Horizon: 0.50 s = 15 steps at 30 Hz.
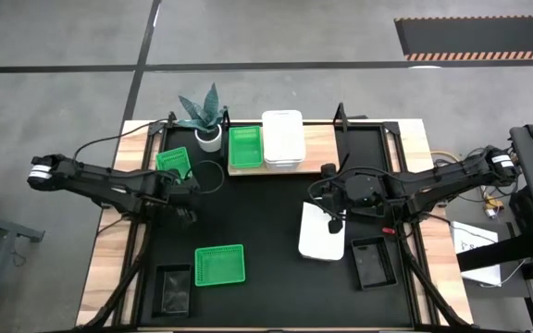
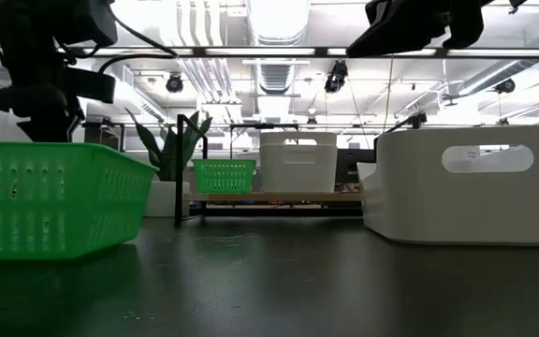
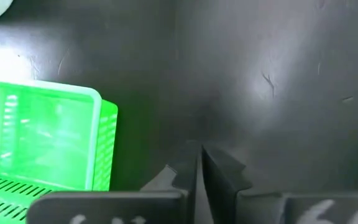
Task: Stack baskets on shelf by color
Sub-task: Stack the top green bin into the green bin on the shelf
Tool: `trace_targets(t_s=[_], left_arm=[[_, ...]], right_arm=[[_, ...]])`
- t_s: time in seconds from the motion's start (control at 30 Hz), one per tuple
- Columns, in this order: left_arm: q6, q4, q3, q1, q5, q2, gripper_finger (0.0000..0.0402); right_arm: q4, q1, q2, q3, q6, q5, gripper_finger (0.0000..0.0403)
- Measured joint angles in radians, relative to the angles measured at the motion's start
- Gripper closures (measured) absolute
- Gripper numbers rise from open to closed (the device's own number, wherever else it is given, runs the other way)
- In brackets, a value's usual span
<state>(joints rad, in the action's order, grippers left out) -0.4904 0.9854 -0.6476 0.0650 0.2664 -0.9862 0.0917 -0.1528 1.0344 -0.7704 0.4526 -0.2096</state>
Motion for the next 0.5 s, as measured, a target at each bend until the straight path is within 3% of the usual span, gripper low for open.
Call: trace_targets(t_s=[0.3,0.5], left_arm=[[0.006,0.001,0.000,0.000,0.036,-0.041,0.0272],[0.053,0.001,0.001,-0.004,0.100,-0.108,0.0243]], right_arm=[[0.000,0.001,0.000,0.000,0.067,0.000,0.0394],[-0.001,0.001,0.000,0.000,0.106,0.004,0.0394]])
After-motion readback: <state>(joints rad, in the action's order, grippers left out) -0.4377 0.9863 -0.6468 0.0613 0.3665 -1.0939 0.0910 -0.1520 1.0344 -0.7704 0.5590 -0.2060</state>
